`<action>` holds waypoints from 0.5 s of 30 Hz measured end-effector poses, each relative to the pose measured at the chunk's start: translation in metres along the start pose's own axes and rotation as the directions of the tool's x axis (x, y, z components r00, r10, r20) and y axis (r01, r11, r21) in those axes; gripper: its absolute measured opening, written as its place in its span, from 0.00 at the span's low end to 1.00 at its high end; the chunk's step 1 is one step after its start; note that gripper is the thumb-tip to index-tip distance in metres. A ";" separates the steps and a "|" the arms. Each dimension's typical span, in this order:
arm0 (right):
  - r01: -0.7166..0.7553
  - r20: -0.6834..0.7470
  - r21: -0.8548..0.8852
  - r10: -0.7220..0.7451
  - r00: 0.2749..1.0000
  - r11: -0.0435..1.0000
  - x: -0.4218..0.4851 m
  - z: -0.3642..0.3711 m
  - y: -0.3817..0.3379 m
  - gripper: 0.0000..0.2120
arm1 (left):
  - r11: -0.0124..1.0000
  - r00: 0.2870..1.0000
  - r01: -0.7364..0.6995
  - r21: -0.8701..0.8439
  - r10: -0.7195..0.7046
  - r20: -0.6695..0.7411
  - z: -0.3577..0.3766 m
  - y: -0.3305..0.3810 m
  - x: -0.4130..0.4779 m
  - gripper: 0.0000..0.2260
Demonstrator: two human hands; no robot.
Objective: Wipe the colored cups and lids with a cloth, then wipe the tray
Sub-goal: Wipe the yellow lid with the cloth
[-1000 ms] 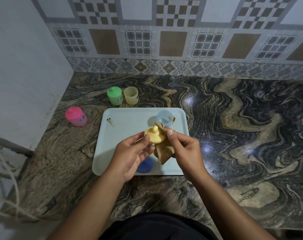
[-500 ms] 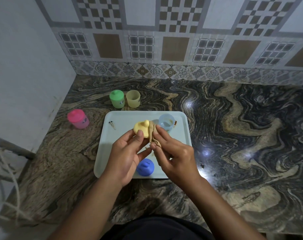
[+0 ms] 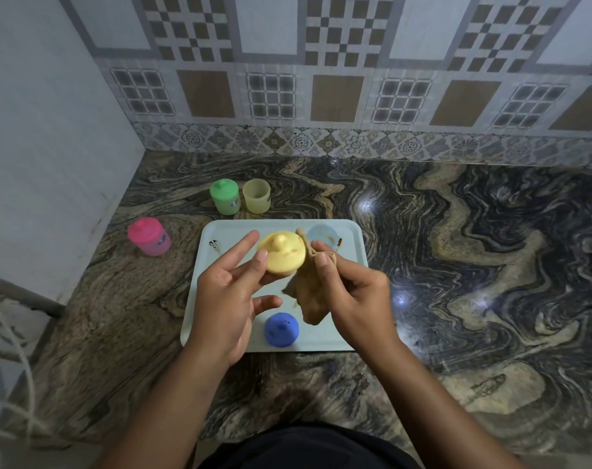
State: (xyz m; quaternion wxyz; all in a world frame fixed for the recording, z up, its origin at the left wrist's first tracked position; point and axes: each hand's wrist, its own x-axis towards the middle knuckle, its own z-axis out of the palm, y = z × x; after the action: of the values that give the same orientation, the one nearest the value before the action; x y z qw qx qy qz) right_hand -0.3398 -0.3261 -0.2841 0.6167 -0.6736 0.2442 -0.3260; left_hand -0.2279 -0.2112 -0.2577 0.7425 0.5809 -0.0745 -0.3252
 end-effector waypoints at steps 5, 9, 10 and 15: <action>0.164 -0.039 -0.089 -0.168 0.985 0.982 0.002 0.002 0.012 0.13 | 0.999 0.997 -0.035 0.014 0.036 -0.069 0.003 -0.007 -0.004 0.18; 0.385 0.134 -0.350 -0.361 0.923 0.854 -0.003 0.010 0.014 0.17 | 0.999 0.999 -0.029 0.025 0.029 -0.015 0.007 -0.012 -0.008 0.19; 0.403 0.154 -0.369 -0.373 0.915 0.837 -0.004 0.010 0.015 0.17 | 0.999 0.999 -0.038 0.039 0.039 -0.022 0.006 -0.013 -0.008 0.19; 0.265 0.080 -0.350 -0.254 0.964 0.899 0.004 0.005 0.008 0.11 | 0.996 0.998 -0.047 0.075 0.049 -0.031 0.004 -0.017 -0.011 0.18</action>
State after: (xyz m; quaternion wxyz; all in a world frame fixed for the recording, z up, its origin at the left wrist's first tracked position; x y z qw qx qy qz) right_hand -0.3325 -0.3266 -0.2918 0.4390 -0.8060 0.1974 -0.3446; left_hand -0.2451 -0.2105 -0.2693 0.7290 0.6114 -0.0885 -0.2948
